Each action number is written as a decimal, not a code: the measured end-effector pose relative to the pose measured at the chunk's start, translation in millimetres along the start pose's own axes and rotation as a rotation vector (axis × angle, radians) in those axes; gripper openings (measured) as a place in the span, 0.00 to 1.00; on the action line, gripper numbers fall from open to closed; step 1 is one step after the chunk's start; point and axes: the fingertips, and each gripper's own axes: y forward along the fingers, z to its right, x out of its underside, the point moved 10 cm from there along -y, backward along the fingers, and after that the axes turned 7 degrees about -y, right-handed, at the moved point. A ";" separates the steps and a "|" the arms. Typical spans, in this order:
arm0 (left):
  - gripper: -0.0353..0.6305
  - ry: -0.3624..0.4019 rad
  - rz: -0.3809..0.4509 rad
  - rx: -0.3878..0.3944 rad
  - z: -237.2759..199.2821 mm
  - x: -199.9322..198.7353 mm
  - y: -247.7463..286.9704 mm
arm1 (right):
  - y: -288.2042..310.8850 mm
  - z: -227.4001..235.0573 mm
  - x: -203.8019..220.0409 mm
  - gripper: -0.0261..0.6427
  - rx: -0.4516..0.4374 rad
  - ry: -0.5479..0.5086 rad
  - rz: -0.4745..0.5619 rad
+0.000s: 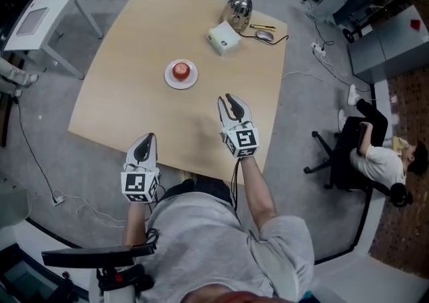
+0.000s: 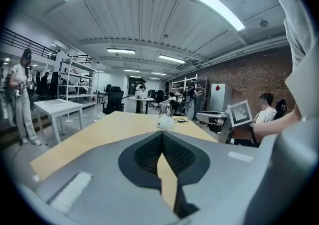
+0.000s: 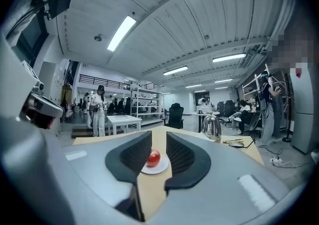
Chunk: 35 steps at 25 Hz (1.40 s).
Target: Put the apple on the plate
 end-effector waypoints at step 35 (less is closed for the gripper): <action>0.08 0.058 0.033 0.077 13.1 -10.8 -4.9 | -136.9 -24.9 -9.4 0.05 0.188 0.076 0.020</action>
